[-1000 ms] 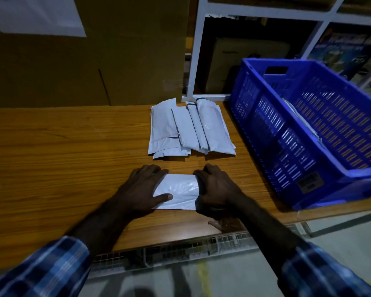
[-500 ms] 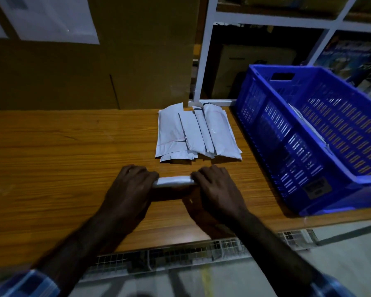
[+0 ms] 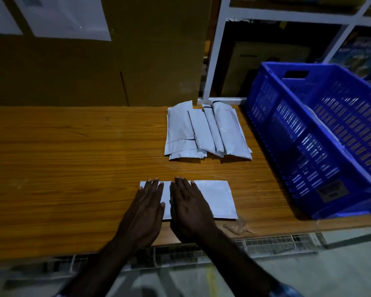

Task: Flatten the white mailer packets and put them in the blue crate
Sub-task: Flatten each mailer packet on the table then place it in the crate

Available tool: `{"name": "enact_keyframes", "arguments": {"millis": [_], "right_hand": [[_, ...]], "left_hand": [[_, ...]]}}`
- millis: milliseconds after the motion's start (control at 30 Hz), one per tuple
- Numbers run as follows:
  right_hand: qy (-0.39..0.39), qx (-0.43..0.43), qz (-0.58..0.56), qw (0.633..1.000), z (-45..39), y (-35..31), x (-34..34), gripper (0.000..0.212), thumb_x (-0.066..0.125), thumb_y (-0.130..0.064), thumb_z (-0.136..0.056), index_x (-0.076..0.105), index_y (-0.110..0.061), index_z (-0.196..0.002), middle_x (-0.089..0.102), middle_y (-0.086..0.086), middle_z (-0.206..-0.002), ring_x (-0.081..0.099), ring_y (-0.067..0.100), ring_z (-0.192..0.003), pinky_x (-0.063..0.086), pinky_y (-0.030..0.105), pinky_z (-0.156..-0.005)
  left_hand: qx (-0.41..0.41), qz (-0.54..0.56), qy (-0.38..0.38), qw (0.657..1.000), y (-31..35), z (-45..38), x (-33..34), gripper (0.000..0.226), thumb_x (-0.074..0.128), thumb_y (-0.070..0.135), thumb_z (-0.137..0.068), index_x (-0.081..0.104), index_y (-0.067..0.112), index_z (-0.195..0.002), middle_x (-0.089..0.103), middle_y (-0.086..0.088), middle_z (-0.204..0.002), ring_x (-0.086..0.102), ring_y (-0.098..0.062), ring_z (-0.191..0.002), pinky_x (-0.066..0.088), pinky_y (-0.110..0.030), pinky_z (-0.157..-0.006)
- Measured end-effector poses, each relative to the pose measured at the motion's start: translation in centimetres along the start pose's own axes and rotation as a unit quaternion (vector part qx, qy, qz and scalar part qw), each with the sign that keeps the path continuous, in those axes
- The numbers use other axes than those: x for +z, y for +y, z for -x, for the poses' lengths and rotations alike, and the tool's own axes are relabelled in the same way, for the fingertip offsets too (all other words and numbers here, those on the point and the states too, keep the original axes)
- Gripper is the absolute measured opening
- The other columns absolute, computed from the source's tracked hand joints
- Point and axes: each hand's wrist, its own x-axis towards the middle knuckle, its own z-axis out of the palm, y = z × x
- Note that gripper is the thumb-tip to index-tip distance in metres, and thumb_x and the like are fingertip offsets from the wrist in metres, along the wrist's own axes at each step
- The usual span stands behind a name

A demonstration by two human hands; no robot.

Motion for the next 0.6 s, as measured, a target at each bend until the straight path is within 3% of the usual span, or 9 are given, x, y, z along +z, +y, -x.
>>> {"name": "enact_keyframes", "arguments": {"millis": [67, 200, 333, 500, 533, 600], "right_hand": [[-0.027, -0.007, 0.004, 1.000, -0.2, -0.2, 1.1, 0.067, 0.054, -0.019, -0.080, 0.044, 0.009, -0.141, 0.039, 0.028, -0.149, 0.036, 0.039, -0.141, 0.030, 0.053, -0.115], [0.023, -0.009, -0.012, 1.000, 0.2, -0.2, 2.1, 0.050, 0.043, -0.018, -0.099, 0.045, 0.004, -0.143, 0.039, 0.022, -0.152, 0.032, 0.032, -0.145, 0.029, 0.048, -0.117], [0.056, -0.016, -0.017, 0.998, 0.4, -0.2, 2.6, 0.049, 0.042, -0.022, -0.101, 0.045, 0.002, -0.144, 0.040, 0.019, -0.152, 0.032, 0.030, -0.146, 0.028, 0.047, -0.118], [0.009, -0.017, -0.058, 0.998, 0.0, 0.1, 1.7, 0.052, 0.035, -0.024, -0.101, 0.044, 0.002, -0.144, 0.038, 0.021, -0.153, 0.033, 0.032, -0.145, 0.027, 0.047, -0.119], [0.002, -0.007, -0.083, 0.996, -0.2, 0.2, 1.2, 0.053, 0.031, -0.026, -0.101, 0.044, 0.002, -0.144, 0.037, 0.020, -0.153, 0.034, 0.032, -0.144, 0.024, 0.044, -0.120], [0.008, 0.019, -0.100, 0.995, -0.4, 0.9, 0.0, 0.055, 0.028, -0.027, -0.099, 0.046, 0.002, -0.143, 0.041, 0.021, -0.151, 0.039, 0.032, -0.140, 0.025, 0.038, -0.120]], "left_hand": [[-0.012, -0.025, -0.015, 0.999, -0.1, -0.1, 0.4, 0.060, 0.009, 0.040, -0.104, 0.028, 0.007, -0.151, 0.023, -0.010, -0.158, 0.022, -0.025, -0.147, 0.007, -0.034, -0.118], [-0.022, -0.058, -0.016, 0.998, -0.3, 0.1, 1.1, 0.061, 0.009, 0.038, -0.104, 0.030, 0.006, -0.151, 0.026, -0.011, -0.158, 0.024, -0.024, -0.147, 0.011, -0.039, -0.117], [-0.017, -0.074, -0.027, 0.997, -0.6, 0.1, 1.3, 0.060, 0.009, 0.037, -0.104, 0.029, 0.005, -0.151, 0.025, -0.012, -0.158, 0.022, -0.025, -0.147, 0.016, -0.042, -0.116], [-0.019, -0.094, -0.042, 0.995, -0.2, -0.5, 0.8, 0.067, 0.004, 0.036, -0.104, 0.046, 0.000, -0.141, 0.043, -0.017, -0.148, 0.043, -0.029, -0.137, 0.032, -0.046, -0.114], [-0.025, -0.093, -0.034, 0.995, 0.2, -0.9, 0.5, 0.069, 0.001, 0.037, -0.103, 0.046, 0.000, -0.140, 0.043, -0.016, -0.148, 0.043, -0.028, -0.136, 0.031, -0.046, -0.112], [-0.031, -0.061, -0.011, 0.998, 1.1, -1.6, 0.4, 0.073, -0.005, 0.042, -0.098, 0.030, 0.002, -0.149, 0.024, -0.010, -0.156, 0.025, -0.022, -0.146, 0.014, -0.041, -0.119]]}}
